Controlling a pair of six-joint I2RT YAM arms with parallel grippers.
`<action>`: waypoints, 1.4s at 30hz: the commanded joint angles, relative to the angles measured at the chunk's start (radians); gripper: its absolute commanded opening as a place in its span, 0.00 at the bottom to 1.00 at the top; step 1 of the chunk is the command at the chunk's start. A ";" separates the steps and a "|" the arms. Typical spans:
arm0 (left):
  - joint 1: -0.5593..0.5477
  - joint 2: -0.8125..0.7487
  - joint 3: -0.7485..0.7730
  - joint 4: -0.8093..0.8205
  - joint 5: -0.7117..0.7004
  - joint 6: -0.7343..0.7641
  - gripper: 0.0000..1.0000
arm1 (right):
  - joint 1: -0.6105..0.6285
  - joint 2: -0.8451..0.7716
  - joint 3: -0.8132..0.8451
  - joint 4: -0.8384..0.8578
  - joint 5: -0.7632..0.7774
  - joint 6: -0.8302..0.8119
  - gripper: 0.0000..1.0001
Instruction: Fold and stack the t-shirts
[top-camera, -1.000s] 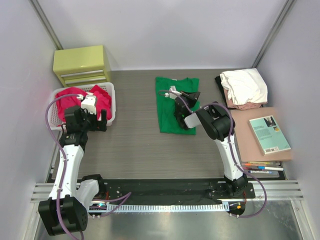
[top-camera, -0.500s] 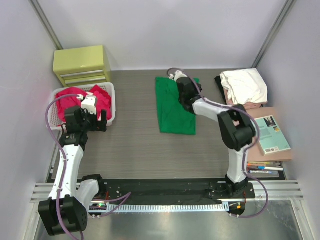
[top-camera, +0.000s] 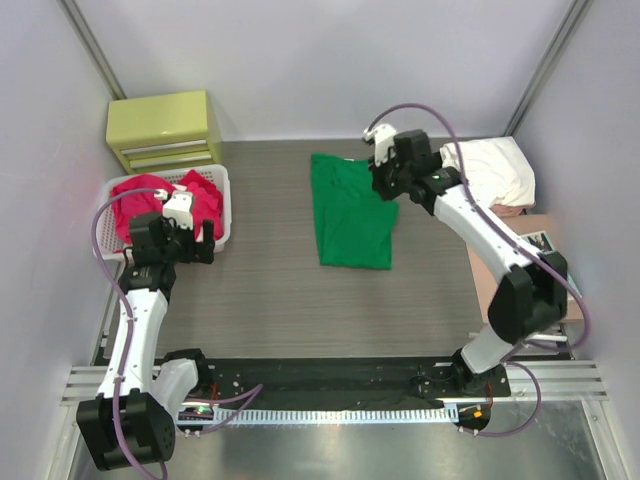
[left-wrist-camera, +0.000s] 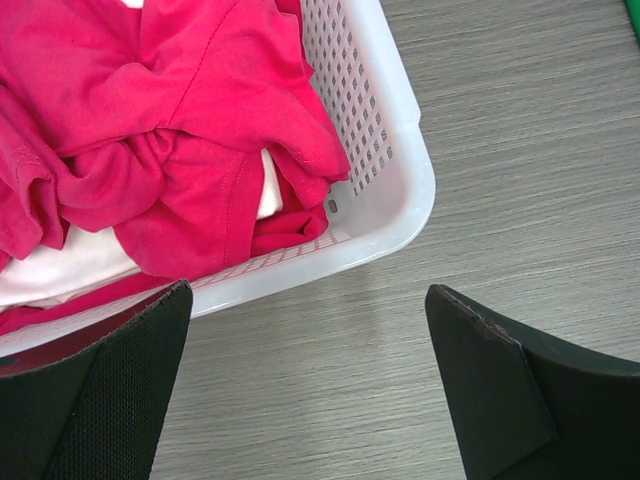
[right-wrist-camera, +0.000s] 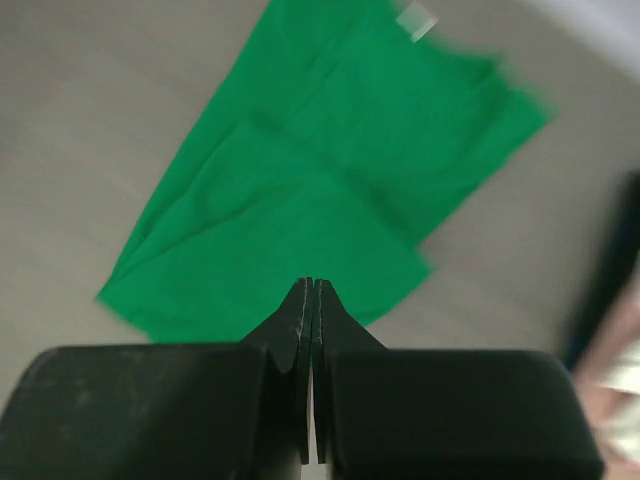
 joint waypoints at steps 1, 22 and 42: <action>-0.002 0.006 0.013 0.006 0.010 0.008 1.00 | 0.017 0.108 -0.001 -0.183 -0.282 0.104 0.15; -0.005 0.003 0.013 0.001 0.007 0.016 1.00 | 0.185 0.619 0.519 -0.291 -0.111 0.082 0.47; -0.004 0.004 0.012 0.001 0.013 0.017 1.00 | 0.132 0.731 0.591 -0.261 -0.054 0.068 0.50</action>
